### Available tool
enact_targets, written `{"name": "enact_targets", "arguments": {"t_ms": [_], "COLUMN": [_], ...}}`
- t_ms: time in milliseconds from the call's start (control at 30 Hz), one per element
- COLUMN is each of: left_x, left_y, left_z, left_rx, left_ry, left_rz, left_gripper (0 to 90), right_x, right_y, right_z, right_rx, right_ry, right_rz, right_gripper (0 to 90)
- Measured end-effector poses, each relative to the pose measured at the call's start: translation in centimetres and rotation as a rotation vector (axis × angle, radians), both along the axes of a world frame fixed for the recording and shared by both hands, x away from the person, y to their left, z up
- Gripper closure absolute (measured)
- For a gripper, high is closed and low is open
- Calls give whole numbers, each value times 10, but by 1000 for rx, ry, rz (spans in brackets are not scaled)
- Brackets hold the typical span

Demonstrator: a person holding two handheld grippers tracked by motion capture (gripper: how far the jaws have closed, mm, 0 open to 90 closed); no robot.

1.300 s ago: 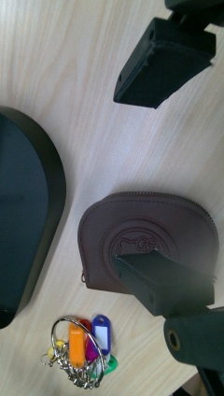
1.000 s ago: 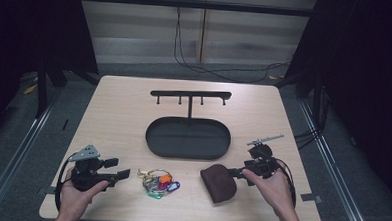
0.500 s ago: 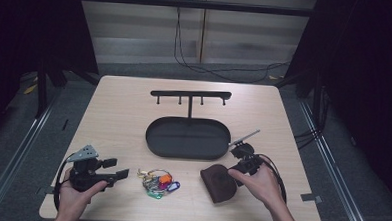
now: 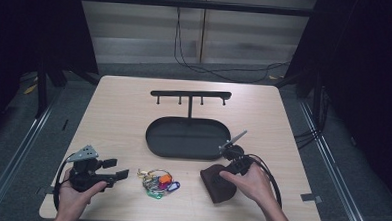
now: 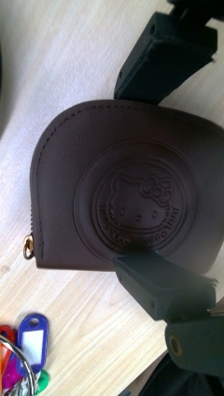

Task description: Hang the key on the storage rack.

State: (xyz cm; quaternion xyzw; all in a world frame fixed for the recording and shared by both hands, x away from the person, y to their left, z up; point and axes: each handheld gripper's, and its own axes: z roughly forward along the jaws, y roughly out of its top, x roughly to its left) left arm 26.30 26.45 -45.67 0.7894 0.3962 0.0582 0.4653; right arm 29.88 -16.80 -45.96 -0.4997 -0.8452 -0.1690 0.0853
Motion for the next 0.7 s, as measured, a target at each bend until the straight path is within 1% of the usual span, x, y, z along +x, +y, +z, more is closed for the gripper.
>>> {"name": "enact_targets", "arguments": {"t_ms": [33,100,133,267,333,433,467,500,667,700], "left_x": [0,0,0,0,0,0,0,0,0,0], "left_y": [0,0,0,0,1,1,1,1,1,0], "left_z": [0,0,0,0,0,0,0,0,0,0], "left_rx": [1,2,1,-3,1,-1,-1,-1,2,0], "left_ry": [0,0,0,1,-1,0,-1,-1,-1,2], "left_rz": [1,1,1,0,-1,0,0,0,-4,-2], "left_gripper": [311,311,310,311,311,310,310,311,311,310], "right_x": [0,0,0,1,2,3,3,3,2,3], "right_y": [2,4,7,13,15,18,20,21,21,21], "right_z": [-4,-5,-6,-9,-9,-12,-11,-10,-8,-8], "right_rx": [5,11,18,20,28,53,53,73,62,66], "right_ry": [17,24,31,34,46,71,74,76,77,82], "right_rz": [-4,-6,4,21,35,44,47,57,49,44], "right_gripper": [132,136,161,152,187,187,220,276,288,308]}}
